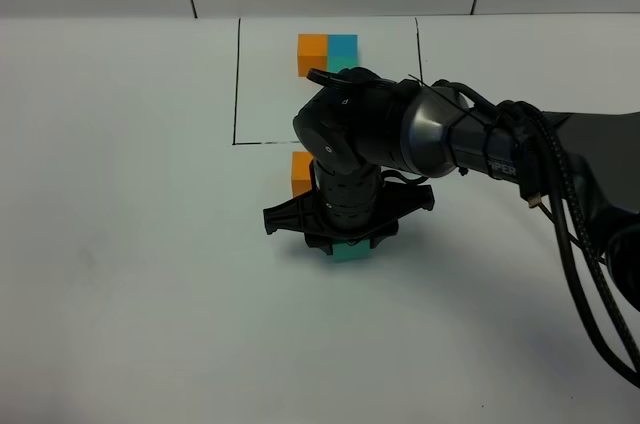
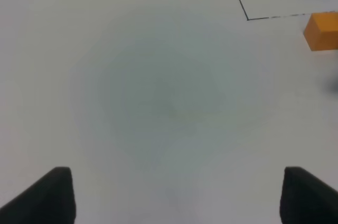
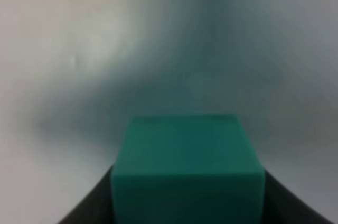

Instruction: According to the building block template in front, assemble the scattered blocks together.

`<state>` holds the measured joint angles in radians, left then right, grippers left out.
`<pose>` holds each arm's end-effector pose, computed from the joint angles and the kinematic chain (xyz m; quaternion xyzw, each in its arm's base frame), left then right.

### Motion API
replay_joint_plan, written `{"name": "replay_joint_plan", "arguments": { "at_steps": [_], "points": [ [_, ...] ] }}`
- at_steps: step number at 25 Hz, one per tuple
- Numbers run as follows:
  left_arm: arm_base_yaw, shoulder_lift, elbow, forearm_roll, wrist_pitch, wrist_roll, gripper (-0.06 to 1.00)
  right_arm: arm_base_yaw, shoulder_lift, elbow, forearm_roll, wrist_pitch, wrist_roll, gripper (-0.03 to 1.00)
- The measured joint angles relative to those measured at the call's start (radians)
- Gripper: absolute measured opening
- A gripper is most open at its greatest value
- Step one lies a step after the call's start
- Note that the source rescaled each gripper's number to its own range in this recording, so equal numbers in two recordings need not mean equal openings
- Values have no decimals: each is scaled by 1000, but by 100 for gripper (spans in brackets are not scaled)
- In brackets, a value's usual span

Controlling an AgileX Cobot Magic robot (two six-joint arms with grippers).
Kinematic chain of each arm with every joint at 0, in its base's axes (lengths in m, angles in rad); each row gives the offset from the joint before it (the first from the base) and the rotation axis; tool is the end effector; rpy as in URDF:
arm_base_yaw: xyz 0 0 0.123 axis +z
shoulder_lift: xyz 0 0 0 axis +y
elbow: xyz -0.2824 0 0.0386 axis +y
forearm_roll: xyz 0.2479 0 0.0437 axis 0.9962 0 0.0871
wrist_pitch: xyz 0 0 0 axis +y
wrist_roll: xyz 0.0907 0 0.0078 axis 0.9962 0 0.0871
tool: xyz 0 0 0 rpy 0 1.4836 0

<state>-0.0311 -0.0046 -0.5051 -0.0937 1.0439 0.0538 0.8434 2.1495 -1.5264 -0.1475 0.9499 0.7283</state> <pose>-0.0059 -0.0072 0.2802 0.0375 0.8445 -0.0408 0.5327 0.2885 0.3077 0.1391 -0.0975 0.9924 -0.0136 0.0736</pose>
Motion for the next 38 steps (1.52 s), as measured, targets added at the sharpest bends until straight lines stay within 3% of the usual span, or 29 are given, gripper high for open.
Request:
{"name": "replay_joint_plan", "arguments": {
  "at_steps": [19, 38],
  "points": [
    [0, 0, 0, 0, 0, 0, 76, 0, 73, -35, -21, -78, 58, 3],
    [0, 0, 0, 0, 0, 0, 76, -7, 78, -36, -118, -107, 150, 3]
  ]
}}
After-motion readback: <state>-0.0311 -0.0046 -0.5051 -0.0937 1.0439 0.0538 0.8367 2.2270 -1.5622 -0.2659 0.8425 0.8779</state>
